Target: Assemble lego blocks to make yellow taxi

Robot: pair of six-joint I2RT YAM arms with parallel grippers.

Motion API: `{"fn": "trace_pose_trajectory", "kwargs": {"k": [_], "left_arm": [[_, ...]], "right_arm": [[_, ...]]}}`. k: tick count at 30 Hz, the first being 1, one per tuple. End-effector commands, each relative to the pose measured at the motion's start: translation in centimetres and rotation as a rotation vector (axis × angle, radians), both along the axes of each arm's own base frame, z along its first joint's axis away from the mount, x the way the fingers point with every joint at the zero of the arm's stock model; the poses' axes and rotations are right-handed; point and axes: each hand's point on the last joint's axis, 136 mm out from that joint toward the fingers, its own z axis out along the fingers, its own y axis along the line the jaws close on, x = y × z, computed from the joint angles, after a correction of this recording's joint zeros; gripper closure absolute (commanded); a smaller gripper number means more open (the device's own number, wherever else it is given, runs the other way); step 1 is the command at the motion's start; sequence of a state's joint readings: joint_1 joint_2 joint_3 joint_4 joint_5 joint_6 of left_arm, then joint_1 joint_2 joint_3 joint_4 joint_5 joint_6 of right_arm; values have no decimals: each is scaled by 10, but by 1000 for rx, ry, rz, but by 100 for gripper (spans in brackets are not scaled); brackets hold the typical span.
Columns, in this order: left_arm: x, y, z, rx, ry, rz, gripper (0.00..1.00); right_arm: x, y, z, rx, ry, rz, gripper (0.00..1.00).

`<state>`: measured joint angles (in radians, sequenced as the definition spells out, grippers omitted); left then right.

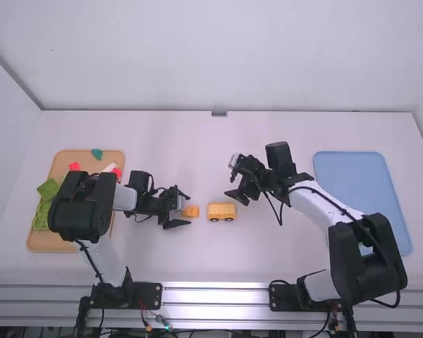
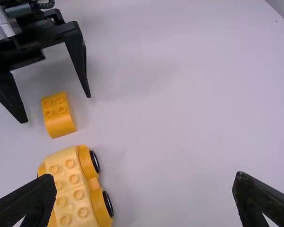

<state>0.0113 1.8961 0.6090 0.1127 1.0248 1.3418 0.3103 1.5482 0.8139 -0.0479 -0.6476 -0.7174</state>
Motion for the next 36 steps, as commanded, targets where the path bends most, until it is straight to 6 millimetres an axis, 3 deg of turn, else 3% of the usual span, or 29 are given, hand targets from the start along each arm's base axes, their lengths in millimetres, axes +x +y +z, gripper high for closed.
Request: {"fn": "trace_pose_trajectory", "kwargs": {"k": [1,10,20,27,36], "left_arm": [[-4,2,-4,-18,39,22,17],[-2,-3,-2,-61,55,-3,31],[-3,-1,-10,-57,64,6,54],[-2,-1,-10,-56,62,5,61],[-1,-1,-9,-55,37,-8,73]], "right_arm": [[-3,0,4,11,-4,5,1],[-3,0,3,10,0,4,1],[-3,0,3,10,0,4,1],[-3,0,3,9,1,4,2],[-23,-1,3,72,-15,133,1]]}}
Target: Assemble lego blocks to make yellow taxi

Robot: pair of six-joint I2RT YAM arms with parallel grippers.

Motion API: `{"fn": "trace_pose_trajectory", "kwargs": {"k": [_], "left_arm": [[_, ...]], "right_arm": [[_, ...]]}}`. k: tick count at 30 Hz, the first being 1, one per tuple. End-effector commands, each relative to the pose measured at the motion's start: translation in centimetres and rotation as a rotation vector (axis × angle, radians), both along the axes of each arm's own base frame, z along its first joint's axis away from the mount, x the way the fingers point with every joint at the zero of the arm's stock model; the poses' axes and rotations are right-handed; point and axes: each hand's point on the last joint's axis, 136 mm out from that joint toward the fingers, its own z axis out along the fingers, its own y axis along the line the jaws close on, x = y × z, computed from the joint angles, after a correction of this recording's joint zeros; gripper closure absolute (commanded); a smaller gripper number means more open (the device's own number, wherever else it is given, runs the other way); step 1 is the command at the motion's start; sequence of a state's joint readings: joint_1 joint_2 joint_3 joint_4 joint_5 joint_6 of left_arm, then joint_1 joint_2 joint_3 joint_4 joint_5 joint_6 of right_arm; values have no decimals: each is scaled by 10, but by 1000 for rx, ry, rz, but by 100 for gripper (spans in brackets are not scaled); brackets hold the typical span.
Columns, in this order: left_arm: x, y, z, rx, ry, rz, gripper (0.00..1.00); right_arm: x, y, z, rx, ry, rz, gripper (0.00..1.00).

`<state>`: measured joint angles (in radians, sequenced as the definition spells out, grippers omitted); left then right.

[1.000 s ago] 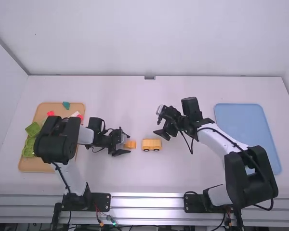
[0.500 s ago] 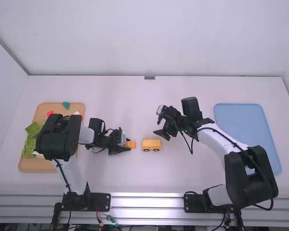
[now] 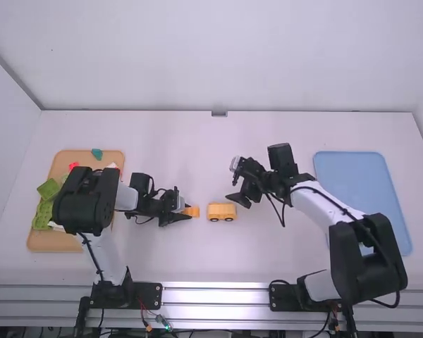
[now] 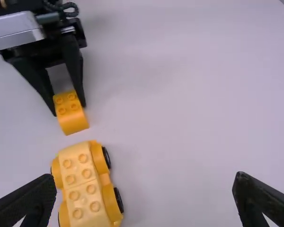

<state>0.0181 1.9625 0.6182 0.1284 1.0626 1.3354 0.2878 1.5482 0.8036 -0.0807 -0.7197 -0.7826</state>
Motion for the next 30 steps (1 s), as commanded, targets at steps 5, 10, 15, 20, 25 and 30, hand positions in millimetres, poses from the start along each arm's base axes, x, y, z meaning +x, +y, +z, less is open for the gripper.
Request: {"fn": "trace_pose_trajectory", "kwargs": {"k": [5,10,15,20,25,30], "left_arm": [[3,1,1,-18,-18,-7,77],[4,-1,6,-23,-23,-8,79],[5,-5,25,-55,-56,-23,81],[5,-4,43,-34,-84,-21,83],[8,-6,66,-58,-88,-1,84],[16,-7,75,-56,-78,42,86]], "right_arm": [[-23,-7,-6,128,-72,104,1],[-36,-10,-24,154,-111,85,1],[-45,-11,-36,174,-111,95,1],[-43,-6,-53,198,-90,129,1],[-46,2,-66,249,-91,225,1],[-42,3,-81,244,-63,229,1]]}}
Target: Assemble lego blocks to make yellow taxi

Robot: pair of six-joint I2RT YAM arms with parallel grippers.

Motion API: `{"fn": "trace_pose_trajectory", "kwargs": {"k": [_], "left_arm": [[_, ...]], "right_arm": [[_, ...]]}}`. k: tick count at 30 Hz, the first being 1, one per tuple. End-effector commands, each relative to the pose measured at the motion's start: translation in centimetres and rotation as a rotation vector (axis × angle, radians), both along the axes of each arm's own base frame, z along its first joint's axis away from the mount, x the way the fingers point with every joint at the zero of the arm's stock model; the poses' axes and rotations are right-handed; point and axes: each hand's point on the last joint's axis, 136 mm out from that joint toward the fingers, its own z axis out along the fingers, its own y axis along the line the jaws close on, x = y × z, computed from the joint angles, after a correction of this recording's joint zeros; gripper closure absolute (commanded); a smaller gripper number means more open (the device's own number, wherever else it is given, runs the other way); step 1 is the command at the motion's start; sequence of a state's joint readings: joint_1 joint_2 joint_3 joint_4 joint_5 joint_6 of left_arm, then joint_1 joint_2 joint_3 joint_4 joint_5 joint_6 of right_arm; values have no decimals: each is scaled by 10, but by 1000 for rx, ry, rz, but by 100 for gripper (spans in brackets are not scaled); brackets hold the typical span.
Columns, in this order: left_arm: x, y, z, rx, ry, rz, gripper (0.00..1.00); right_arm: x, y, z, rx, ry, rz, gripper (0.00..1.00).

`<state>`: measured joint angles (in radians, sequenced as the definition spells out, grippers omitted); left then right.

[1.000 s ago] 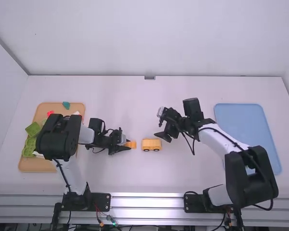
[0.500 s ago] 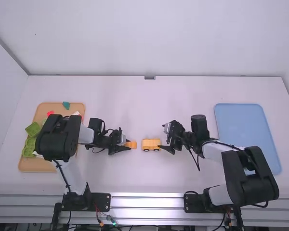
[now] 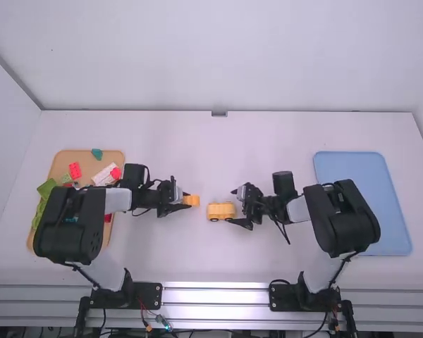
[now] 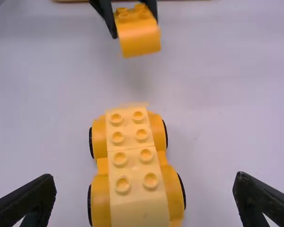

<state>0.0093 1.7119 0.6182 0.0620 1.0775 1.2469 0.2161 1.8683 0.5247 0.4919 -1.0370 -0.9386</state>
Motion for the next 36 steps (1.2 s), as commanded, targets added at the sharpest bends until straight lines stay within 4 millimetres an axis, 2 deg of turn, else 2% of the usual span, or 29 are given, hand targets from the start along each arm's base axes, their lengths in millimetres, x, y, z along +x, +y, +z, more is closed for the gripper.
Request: {"fn": "trace_pose_trajectory", "kwargs": {"k": [1,7,14,18,23,25,33,36], "left_arm": [[2,-7,15,-41,26,4,86],[-3,-19,20,-51,45,-17,87],[-9,-34,16,-38,49,-46,87],[-3,-37,19,-69,77,7,87],[1,-37,19,-80,81,42,87],[1,-36,19,-80,76,41,87],[1,-37,18,-80,77,41,88],[0,-37,19,-81,76,40,88]], "right_arm": [[0,5,-3,34,-27,58,1],[-12,12,-13,111,-48,163,1],[-5,18,-14,178,-17,199,1],[-7,25,-22,136,-26,209,1],[-5,31,-37,39,15,167,0],[-3,31,-41,14,33,142,3],[3,25,-40,25,39,39,3],[-1,25,-43,10,33,27,3]]}}
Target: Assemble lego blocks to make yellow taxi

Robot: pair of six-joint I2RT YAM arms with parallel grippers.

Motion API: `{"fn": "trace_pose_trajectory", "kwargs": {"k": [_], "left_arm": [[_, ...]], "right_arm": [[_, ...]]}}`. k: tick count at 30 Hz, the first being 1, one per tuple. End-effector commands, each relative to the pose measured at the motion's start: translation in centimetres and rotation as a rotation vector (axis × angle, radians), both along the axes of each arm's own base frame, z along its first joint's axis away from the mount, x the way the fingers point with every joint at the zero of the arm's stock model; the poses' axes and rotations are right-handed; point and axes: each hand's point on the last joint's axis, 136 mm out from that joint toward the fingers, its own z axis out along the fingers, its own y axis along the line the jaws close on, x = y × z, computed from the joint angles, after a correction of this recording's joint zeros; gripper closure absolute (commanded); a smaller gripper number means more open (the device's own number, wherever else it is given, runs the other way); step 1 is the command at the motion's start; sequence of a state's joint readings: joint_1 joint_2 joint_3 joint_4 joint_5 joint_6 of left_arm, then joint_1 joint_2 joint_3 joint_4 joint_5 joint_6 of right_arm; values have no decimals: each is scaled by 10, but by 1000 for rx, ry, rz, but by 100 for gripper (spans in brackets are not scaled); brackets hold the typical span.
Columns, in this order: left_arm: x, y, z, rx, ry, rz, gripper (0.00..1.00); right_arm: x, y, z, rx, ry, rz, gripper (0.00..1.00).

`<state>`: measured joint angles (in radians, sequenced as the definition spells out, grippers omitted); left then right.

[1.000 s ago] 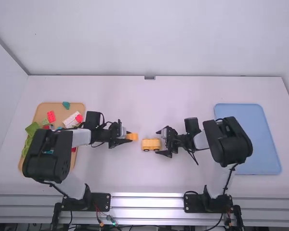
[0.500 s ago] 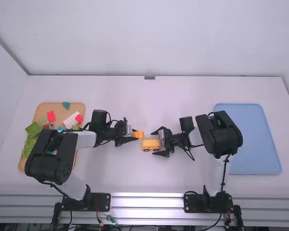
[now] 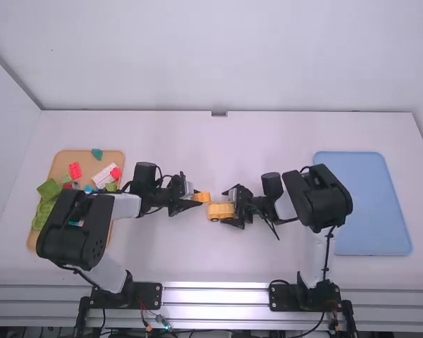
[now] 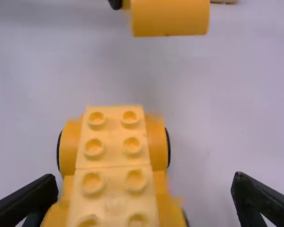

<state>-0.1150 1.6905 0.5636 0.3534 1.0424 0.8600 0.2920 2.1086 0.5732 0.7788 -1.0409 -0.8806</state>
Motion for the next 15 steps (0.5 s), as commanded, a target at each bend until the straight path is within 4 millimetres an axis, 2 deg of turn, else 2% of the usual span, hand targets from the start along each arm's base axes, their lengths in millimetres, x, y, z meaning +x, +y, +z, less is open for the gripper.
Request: {"fn": "trace_pose_trajectory", "kwargs": {"k": [1,4,14,15], "left_arm": [[-4,-2,6,-14,-7,-13,88],[-5,-3,5,-14,-3,-15,89],[-15,-22,-2,34,-11,-58,90],[-15,-23,-2,34,-8,-59,90]], "right_arm": [[-10,0,-10,-23,66,-22,3],[-12,2,-10,-25,63,-17,7],[-8,0,-10,-25,91,15,38],[-8,0,-10,-26,93,15,38]]}}
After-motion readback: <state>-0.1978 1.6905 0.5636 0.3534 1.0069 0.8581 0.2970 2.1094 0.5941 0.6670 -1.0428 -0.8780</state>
